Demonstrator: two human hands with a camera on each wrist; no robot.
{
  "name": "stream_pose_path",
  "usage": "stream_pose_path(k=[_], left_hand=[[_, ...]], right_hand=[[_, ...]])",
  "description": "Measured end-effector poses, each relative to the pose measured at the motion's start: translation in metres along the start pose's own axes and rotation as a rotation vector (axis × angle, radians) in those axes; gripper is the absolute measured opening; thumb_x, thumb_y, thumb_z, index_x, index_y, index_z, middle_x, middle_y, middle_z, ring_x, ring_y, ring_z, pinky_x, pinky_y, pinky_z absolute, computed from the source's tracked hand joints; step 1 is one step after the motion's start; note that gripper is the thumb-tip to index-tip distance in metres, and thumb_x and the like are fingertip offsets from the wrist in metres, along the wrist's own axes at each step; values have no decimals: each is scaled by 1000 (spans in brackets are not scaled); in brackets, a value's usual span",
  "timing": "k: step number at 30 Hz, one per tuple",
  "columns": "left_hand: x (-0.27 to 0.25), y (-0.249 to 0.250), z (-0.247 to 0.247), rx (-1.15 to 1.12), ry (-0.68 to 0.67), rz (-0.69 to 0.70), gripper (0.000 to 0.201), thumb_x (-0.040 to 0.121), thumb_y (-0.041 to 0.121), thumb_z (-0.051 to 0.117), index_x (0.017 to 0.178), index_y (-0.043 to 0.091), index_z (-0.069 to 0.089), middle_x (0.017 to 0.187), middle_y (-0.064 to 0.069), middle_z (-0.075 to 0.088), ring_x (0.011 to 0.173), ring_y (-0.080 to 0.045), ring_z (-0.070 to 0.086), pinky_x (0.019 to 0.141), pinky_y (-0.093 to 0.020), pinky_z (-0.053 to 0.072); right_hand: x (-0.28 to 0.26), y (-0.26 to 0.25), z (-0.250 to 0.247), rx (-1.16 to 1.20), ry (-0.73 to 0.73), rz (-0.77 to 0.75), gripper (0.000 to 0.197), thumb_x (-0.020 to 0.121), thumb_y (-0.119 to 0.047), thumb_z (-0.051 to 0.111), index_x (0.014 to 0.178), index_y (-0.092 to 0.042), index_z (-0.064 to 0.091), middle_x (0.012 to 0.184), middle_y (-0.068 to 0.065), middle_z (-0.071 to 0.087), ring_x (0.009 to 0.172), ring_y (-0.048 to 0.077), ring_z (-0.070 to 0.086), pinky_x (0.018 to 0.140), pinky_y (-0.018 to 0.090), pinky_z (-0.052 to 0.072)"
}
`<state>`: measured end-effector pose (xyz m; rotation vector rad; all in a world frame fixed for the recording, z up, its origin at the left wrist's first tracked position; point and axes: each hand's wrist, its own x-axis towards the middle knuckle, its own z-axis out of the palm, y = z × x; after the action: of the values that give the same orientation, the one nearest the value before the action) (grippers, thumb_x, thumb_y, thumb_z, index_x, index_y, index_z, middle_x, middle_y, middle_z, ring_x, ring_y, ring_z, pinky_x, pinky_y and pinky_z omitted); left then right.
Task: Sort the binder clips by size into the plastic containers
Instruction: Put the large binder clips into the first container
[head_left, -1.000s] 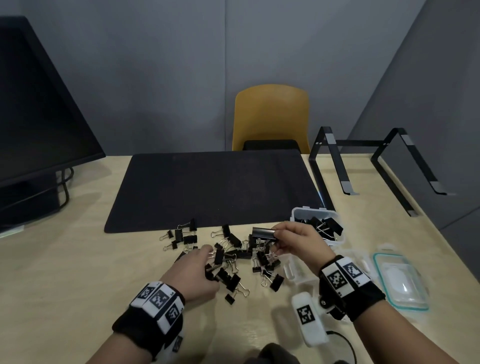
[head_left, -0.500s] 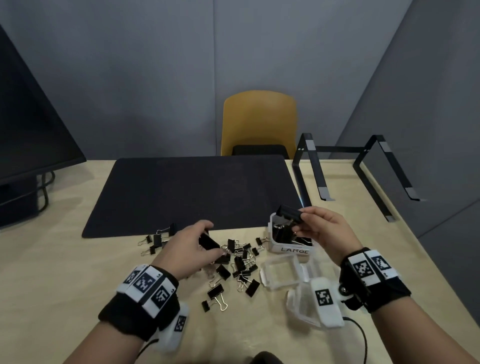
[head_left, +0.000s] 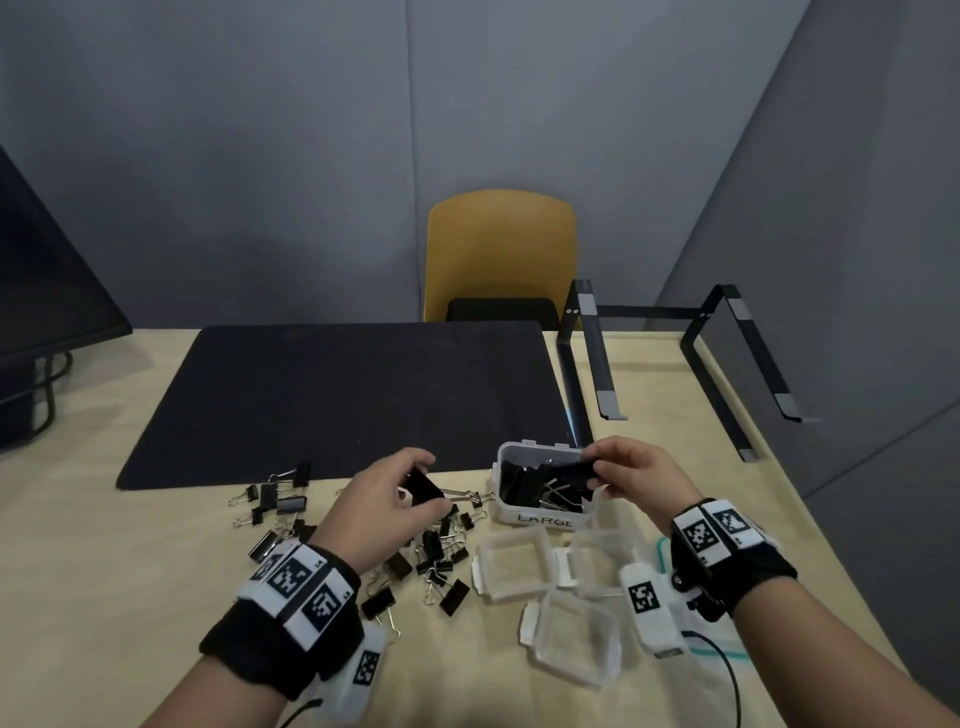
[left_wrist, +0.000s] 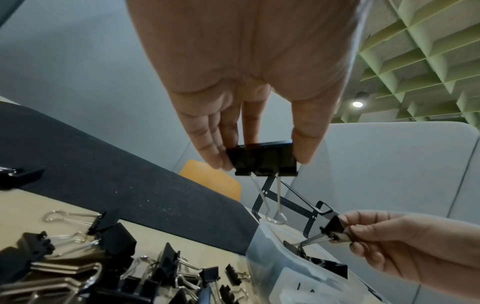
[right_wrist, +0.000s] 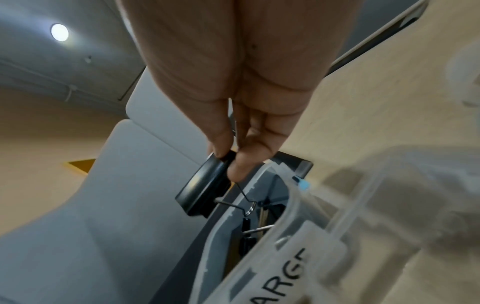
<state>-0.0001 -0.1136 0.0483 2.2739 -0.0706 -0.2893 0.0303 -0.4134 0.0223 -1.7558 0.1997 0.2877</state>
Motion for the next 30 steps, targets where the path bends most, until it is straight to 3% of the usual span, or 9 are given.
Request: stream_pose_path(k=[4,8,13,17,21,23,27,30], left_hand=[[4,5,10,9,-9,-4,43,79,39,70,118,35,53,116,14,55,107,-4,51,92,-26,43],[9,11,21,14,-14,10,43,79,38,70,118,35,54,116,15,55,109,-4,50,93,-25,42],[14,18,29,-9,-10,28,38,81,33,70,115,36,55,115,19,51,102,-4,48,87,-21,39],[24,18,34,-9,7,67,34,81,30,71,112,34,59,115,20,54,106,0,50,94,-20,38],[32,18,42,-22,28,92,30,79,29,72,108,33,62,111,22,55,100,9,49,94,-18,38],[35,20,45,-25,24,83,30,79,28,73,106,34,62,109,24,54,95,12,47,92,-18,38],[44,23,56,18,-12,111,32,79,30,72,108,32,61,110,23,54,104,3,50,94,-19,38],[50,26,66,29,-12,136,31,80,31,71,108,31,60,111,21,54,106,0,51,95,-20,39]], right_hand=[[7,8,-4,-292,-56,2,31,88,9,50,85,-16,68,77,1,66,57,1,59,53,14,46],[9,11,-4,-494,6,-42,26,87,0,57,93,-21,71,99,1,67,64,7,60,57,10,46],[4,7,1,-622,9,-105,13,82,-28,70,95,-27,68,100,-9,54,76,9,56,78,22,47],[6,9,5,-747,6,-120,13,83,-21,69,96,-19,68,98,-5,52,77,13,54,78,23,44],[8,10,5,-687,20,-128,6,82,-24,69,86,-21,67,94,-4,59,76,12,55,78,24,46],[9,11,7,-653,41,-114,13,81,-30,70,82,-18,66,90,-3,62,76,12,55,76,26,47],[11,15,10,-543,111,-98,17,81,-27,71,88,-17,60,75,-7,58,66,9,53,69,27,48],[12,17,11,-526,103,-104,14,81,-25,71,91,-21,61,76,-6,57,65,9,51,72,30,49]])
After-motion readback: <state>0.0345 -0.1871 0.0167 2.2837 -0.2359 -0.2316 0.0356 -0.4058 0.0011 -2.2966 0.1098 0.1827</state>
